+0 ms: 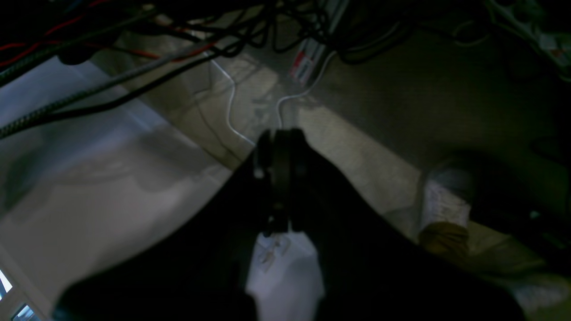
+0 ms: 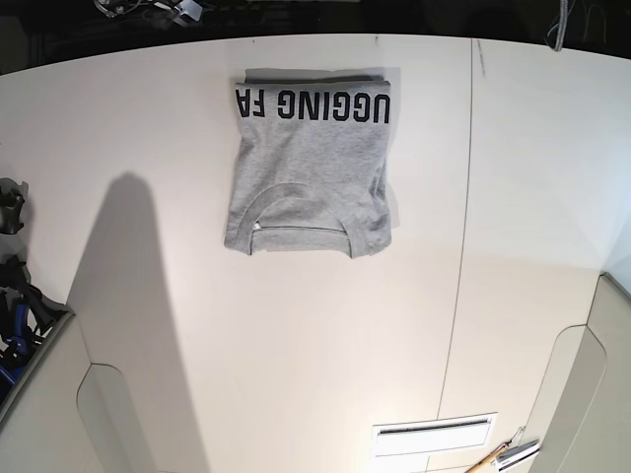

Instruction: Fold the T-shirt properly

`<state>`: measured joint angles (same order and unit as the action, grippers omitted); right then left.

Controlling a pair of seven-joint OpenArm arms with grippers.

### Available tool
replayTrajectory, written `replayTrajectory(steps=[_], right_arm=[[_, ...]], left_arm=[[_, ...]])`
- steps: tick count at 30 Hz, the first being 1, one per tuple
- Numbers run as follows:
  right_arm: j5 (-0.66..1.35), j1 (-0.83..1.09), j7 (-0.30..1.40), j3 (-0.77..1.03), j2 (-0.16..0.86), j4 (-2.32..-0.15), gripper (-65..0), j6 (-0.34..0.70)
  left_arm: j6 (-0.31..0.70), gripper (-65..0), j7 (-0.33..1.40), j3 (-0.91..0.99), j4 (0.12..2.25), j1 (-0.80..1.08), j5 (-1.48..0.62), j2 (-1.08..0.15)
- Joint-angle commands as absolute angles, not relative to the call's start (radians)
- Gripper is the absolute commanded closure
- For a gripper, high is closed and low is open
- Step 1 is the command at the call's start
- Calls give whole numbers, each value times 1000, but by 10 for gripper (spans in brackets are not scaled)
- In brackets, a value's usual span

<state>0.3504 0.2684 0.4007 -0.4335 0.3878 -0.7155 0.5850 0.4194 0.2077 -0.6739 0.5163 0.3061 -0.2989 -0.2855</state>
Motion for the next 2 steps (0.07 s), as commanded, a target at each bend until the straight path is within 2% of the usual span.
replayTrajectory(steps=[1,2], right_arm=[[366,273,400,-432,398,-723,0,598],[378,273,400,-432,398,-723,0,598]], left_arm=[[422,-20,207,-674,519,313,-300,-294],[423,-20,204,-674,523,313,-300,-294]])
